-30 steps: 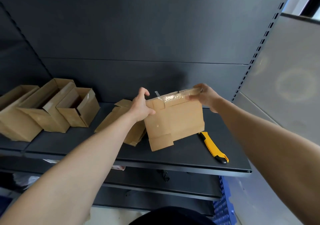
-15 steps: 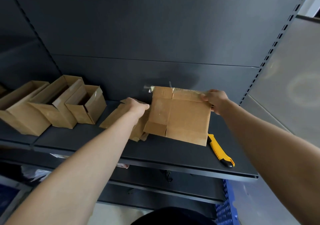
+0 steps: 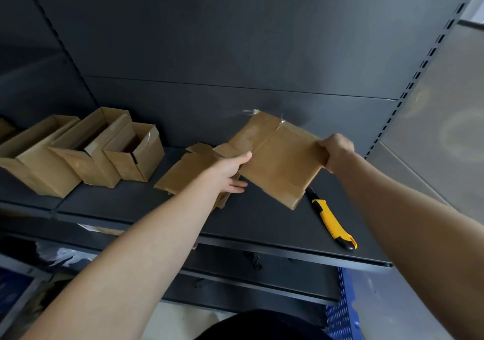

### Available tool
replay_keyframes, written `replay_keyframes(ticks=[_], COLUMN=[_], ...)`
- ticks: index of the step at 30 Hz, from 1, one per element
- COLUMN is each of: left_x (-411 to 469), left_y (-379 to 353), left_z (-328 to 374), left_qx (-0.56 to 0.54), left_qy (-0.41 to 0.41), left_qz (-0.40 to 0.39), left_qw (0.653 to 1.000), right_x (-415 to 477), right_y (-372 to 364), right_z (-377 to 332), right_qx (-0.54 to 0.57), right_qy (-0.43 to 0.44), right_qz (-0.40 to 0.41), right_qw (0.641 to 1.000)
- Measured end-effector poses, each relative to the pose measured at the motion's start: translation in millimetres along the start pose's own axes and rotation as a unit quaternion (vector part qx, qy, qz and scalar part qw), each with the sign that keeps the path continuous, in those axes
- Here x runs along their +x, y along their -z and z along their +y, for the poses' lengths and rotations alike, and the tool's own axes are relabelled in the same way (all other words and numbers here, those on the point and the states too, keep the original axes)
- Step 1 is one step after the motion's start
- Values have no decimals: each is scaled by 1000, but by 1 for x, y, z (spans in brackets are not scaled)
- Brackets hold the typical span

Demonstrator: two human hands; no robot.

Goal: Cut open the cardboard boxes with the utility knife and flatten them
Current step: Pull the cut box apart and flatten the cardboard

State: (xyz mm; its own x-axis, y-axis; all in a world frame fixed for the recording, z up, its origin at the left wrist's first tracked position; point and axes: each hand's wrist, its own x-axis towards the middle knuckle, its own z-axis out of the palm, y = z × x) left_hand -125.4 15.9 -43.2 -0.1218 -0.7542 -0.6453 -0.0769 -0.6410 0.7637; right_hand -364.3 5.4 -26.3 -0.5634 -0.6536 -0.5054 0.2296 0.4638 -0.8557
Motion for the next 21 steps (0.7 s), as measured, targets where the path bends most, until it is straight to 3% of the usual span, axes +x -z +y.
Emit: replay_keyframes(ticks=[3,7,11,16,21], left_x=[4,11,23,34,47], left_y=[7,38,74,111,141], left_z=[-3,-3,-2,-1,2], left_qx=[-57,-28,53,178,290], left_qy=[-20,-45,-57,-137,-117], left_qz=[9,108,161,224,125], left_qw=[998,993,984,948,941], right_x=[-7,-8,-20,-39,-54], right_y=[-9,-23,-57,-104,-142], right_z=[10,23,36,61,73], right_qx=[-9,-228,-312,-330,-279], right_qy=[-54,-72,-74,-93,-123], right_qz=[-101,-219,-283,-287,-313], right_qw=[993,946,904,894,900])
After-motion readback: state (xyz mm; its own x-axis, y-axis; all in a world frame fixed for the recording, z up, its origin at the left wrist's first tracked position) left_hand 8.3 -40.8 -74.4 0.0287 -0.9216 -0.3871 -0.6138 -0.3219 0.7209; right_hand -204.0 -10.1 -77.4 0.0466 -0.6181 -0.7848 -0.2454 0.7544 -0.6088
